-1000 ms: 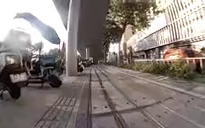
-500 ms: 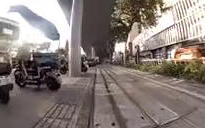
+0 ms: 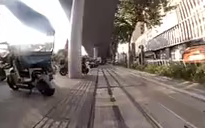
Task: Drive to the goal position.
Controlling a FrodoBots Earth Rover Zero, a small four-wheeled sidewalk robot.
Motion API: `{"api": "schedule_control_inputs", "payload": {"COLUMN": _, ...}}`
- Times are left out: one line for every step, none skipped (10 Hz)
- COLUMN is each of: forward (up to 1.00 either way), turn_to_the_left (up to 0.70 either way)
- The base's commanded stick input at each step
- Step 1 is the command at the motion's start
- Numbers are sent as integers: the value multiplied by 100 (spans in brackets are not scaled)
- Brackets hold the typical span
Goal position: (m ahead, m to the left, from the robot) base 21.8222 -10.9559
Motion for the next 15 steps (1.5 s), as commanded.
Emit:
{"api": "schedule_control_inputs", "payload": {"forward": 70, "turn_to_the_left": 0}}
{"api": "schedule_control_inputs", "payload": {"forward": 70, "turn_to_the_left": 0}}
{"api": "schedule_control_inputs", "payload": {"forward": 70, "turn_to_the_left": 0}}
{"api": "schedule_control_inputs", "payload": {"forward": 70, "turn_to_the_left": 0}}
{"api": "schedule_control_inputs", "payload": {"forward": 70, "turn_to_the_left": -1}}
{"api": "schedule_control_inputs", "payload": {"forward": 70, "turn_to_the_left": 0}}
{"api": "schedule_control_inputs", "payload": {"forward": 70, "turn_to_the_left": 0}}
{"api": "schedule_control_inputs", "payload": {"forward": 70, "turn_to_the_left": 0}}
{"api": "schedule_control_inputs", "payload": {"forward": 70, "turn_to_the_left": 0}}
{"api": "schedule_control_inputs", "payload": {"forward": 70, "turn_to_the_left": 0}}
{"api": "schedule_control_inputs", "payload": {"forward": 70, "turn_to_the_left": 0}}
{"api": "schedule_control_inputs", "payload": {"forward": 70, "turn_to_the_left": 0}}
{"api": "schedule_control_inputs", "payload": {"forward": 70, "turn_to_the_left": 0}}
{"api": "schedule_control_inputs", "payload": {"forward": 70, "turn_to_the_left": 0}}
{"api": "schedule_control_inputs", "payload": {"forward": 70, "turn_to_the_left": 0}}
